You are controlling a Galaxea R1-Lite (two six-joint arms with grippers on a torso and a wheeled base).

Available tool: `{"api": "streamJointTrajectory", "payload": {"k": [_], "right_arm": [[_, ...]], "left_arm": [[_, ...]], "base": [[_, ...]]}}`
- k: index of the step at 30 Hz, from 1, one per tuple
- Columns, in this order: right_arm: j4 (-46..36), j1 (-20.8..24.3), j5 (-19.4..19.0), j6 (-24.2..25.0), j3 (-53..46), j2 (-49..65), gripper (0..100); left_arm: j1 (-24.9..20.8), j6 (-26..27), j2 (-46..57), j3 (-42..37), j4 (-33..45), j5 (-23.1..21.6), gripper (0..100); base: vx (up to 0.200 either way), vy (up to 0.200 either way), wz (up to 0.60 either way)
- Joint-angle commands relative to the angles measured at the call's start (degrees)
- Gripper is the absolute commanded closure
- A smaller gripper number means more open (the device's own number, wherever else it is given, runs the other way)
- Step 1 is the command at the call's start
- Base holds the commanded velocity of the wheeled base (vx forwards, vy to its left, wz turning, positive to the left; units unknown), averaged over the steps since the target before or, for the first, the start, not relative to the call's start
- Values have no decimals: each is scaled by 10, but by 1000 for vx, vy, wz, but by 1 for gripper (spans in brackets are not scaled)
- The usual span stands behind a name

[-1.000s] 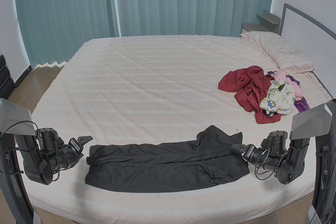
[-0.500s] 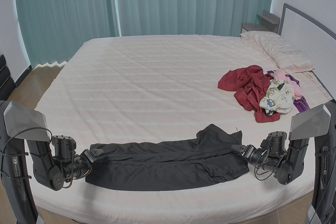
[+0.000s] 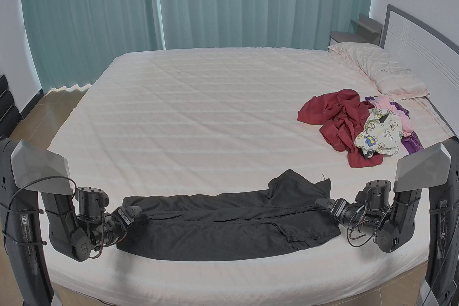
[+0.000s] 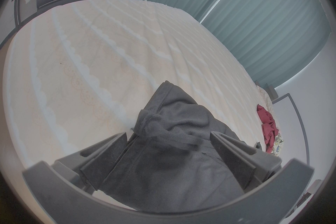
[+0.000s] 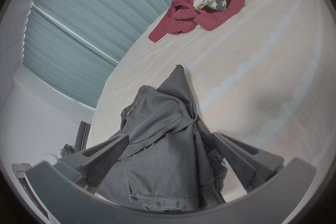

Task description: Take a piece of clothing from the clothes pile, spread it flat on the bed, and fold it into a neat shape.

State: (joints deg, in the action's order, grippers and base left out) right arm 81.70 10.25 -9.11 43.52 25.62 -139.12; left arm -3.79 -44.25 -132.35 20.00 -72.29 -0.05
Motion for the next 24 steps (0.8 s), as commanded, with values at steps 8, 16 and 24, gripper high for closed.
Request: {"api": "streamJointTrajectory", "payload": {"k": [8, 16, 24], "right_arm": [[21, 1, 1, -2, -5, -9, 0], [21, 1, 1, -3, -5, -11, 0], [22, 6, 1, -3, -6, -10, 0]], "left_arm": [[4, 0, -26, 32, 0, 2, 0], [11, 0, -28, 43, 0, 16, 100], [11, 0, -27, 40, -5, 41, 100]], "base": [[0, 0, 0], [0, 0, 0], [0, 0, 0]]}}
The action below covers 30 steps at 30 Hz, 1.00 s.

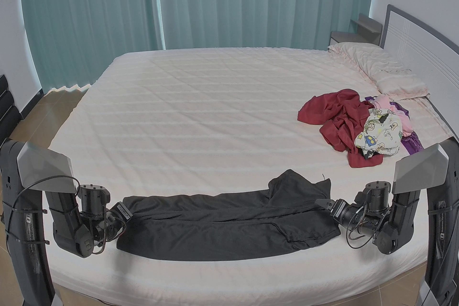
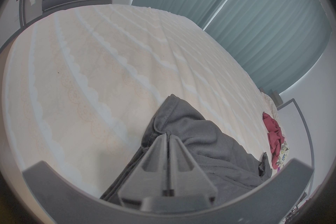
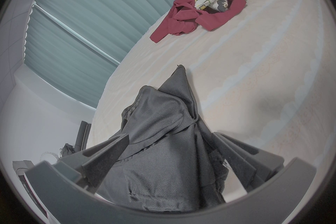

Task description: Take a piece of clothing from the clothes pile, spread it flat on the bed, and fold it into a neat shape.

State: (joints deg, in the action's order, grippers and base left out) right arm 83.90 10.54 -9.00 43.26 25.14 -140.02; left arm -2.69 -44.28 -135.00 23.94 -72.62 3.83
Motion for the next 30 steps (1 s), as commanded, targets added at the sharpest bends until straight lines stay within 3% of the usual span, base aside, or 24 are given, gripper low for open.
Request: {"api": "streamJointTrajectory", "payload": {"k": [1, 14, 20, 24, 30], "right_arm": [[0, 3, 1, 0, -1, 0, 0], [8, -3, 6, -4, -19, 45, 0], [2, 1, 6, -4, -11, 26, 0], [-4, -1, 6, -3, -1, 21, 0], [-83, -3, 6, -2, 64, 20, 0]], "left_arm": [[0, 0, 0, 1, -2, 2, 100], [12, 1, 56, 17, -21, 0, 100], [37, 16, 65, 88, -16, -7, 100], [39, 38, 65, 95, -13, -8, 100], [37, 49, 68, 97, -13, -7, 100]], "base": [[0, 0, 0], [0, 0, 0], [0, 0, 0], [0, 0, 0], [0, 0, 0]]}}
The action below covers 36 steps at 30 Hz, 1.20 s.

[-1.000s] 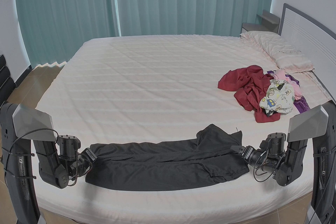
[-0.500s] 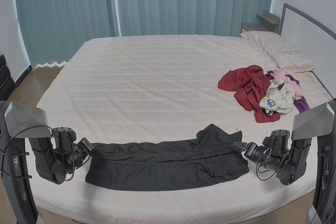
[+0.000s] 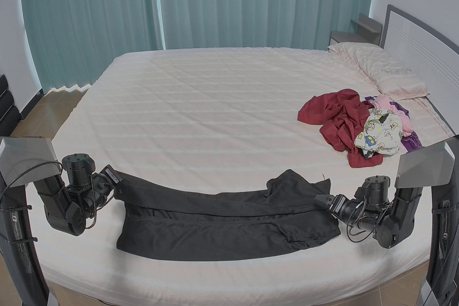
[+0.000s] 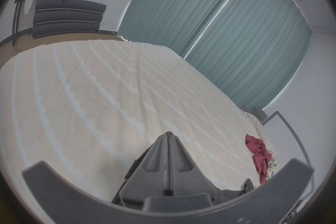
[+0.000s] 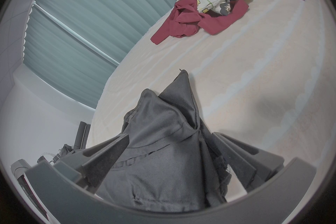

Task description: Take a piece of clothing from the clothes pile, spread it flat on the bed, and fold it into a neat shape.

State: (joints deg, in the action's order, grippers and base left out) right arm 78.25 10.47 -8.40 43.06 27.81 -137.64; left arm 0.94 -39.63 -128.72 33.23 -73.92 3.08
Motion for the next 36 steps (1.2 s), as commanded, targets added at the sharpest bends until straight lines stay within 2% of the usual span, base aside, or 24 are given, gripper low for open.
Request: {"api": "streamJointTrajectory", "payload": {"k": [1, 5, 11, 12, 16, 21, 27, 33, 36], "right_arm": [[-28, -2, 0, 0, 39, -3, 0], [-85, 5, 0, 0, 78, -3, 0], [-100, 10, 1, -1, 96, 12, 0], [-107, 11, 0, -1, 96, 16, 100], [-145, 17, 0, -2, 106, 13, 100], [-151, 18, 0, -10, 108, -3, 100], [-151, 11, 1, -18, 119, 14, 100], [-151, -1, 1, -18, 133, 38, 100], [-151, -6, 4, -17, 167, 49, 100]], "left_arm": [[0, 3, 6, 4, 0, 1, 100], [0, 3, 8, 4, 0, 1, 100], [0, 10, 7, -2, 0, 0, 100], [-1, 10, 7, -2, 0, 1, 100], [-1, 10, 7, 0, 0, 0, 100], [-1, 10, 7, 3, 0, 1, 100], [1, 38, 5, 7, 0, 0, 100], [4, 44, 5, 32, 8, 1, 100], [9, 45, 2, 78, 54, 1, 100]], "base": [[0, 0, 0], [0, 0, 0], [0, 0, 0], [0, 0, 0], [0, 0, 0], [0, 0, 0], [0, 0, 0], [0, 0, 0], [0, 0, 0]]}}
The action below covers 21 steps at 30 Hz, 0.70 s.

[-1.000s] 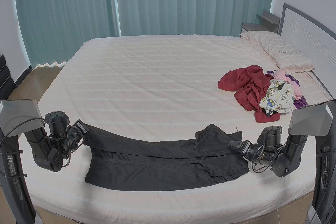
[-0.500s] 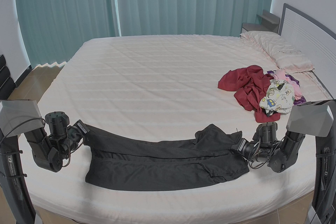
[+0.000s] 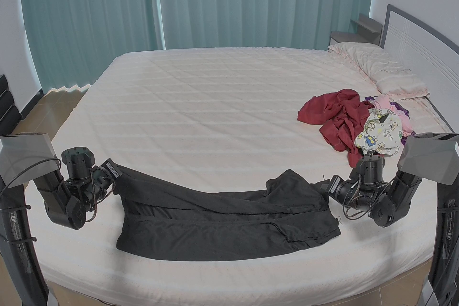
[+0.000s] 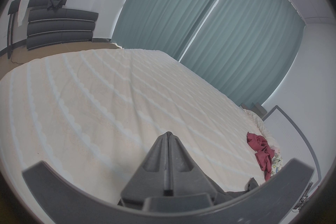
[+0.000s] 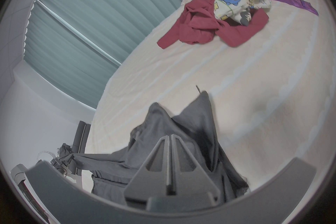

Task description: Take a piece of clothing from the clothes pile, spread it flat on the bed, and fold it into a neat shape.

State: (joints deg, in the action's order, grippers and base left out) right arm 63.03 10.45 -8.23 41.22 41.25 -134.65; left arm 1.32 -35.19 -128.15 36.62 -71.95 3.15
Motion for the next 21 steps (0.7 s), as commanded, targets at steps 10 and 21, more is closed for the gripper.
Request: {"api": "streamJointTrajectory", "payload": {"k": [10, 21], "right_arm": [[-40, -7, 21, -1, 70, 20, 100], [-66, -3, -33, -3, 20, 18, 0]], "left_arm": [[15, 0, -11, 93, 80, 1, 100], [14, 0, -6, 68, 78, 2, 100]], "base": [[0, 0, 0], [0, 0, 0]]}}
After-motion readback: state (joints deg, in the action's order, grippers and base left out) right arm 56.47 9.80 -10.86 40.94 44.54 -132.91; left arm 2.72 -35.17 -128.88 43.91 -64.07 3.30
